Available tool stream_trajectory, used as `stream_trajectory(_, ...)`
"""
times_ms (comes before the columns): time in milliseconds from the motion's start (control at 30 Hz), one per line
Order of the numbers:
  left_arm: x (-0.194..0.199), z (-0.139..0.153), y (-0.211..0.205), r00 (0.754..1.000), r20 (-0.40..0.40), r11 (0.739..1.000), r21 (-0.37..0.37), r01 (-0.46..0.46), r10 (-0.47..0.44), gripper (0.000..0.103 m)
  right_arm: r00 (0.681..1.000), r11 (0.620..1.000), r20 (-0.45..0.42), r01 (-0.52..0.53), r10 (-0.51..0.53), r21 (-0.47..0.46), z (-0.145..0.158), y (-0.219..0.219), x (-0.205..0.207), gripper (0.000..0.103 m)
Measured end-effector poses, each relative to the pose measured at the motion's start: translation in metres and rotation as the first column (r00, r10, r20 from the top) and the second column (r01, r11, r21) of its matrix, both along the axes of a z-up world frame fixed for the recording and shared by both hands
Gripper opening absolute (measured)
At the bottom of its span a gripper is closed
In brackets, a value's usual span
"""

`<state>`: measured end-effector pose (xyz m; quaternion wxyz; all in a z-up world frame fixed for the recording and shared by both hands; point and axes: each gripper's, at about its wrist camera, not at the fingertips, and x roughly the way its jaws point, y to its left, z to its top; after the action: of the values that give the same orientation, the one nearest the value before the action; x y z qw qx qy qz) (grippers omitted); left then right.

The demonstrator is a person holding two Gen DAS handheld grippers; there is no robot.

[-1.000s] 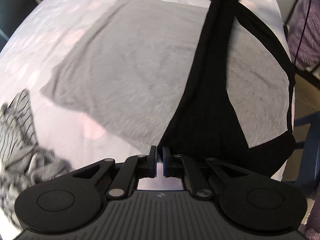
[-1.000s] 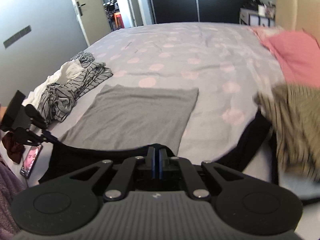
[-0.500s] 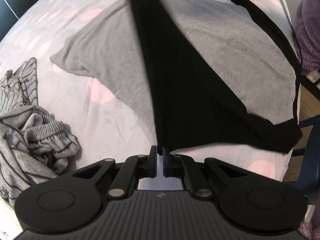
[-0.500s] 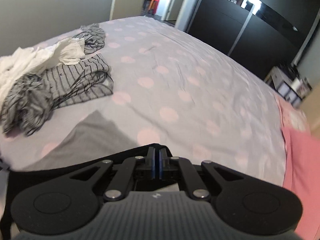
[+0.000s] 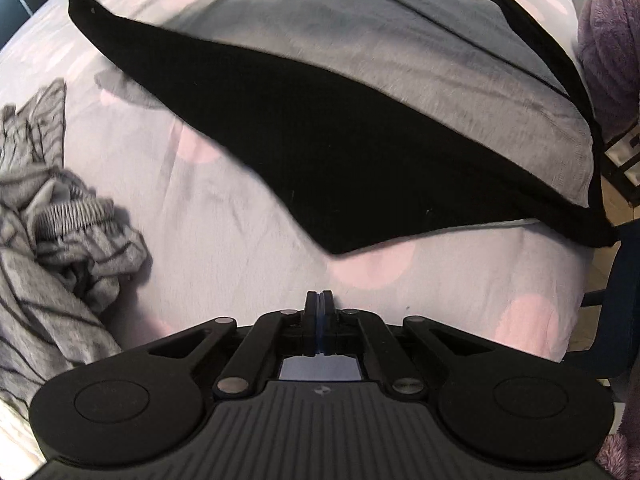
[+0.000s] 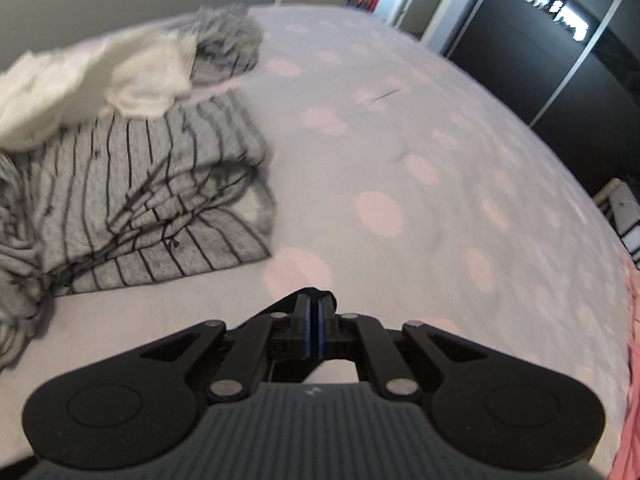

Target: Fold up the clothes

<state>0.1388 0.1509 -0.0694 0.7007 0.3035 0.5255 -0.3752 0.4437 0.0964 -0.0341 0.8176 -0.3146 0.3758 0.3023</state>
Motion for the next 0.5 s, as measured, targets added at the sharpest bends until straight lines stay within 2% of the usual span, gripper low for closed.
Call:
stream_trajectory(167,0.007,0.009,0.001,0.999,0.018,0.999,-0.025,-0.028,0.028,0.000,0.998,1.000,-0.064,0.016,-0.014,0.024,-0.047,0.023,0.009,0.009)
stream_trajectory(233,0.011,0.016,-0.003,0.999,0.027,0.998,-0.051,-0.045,0.047,0.000,0.999,1.000,-0.045,0.019,-0.019,0.008,-0.053,0.024,0.006,0.030)
stream_trajectory(333,0.019,0.022,-0.009,0.996,0.023,0.991,-0.105,-0.086,0.089,0.000,0.999,0.999,-0.035,0.025,-0.024,0.037,-0.046,0.013,0.005,0.035)
stream_trajectory(500,0.032,0.026,-0.017,0.989,0.038,0.983,-0.116,-0.140,0.146,0.000,0.992,0.984,-0.084,0.106,-0.095,0.144,-0.018,-0.030,0.001,0.035)
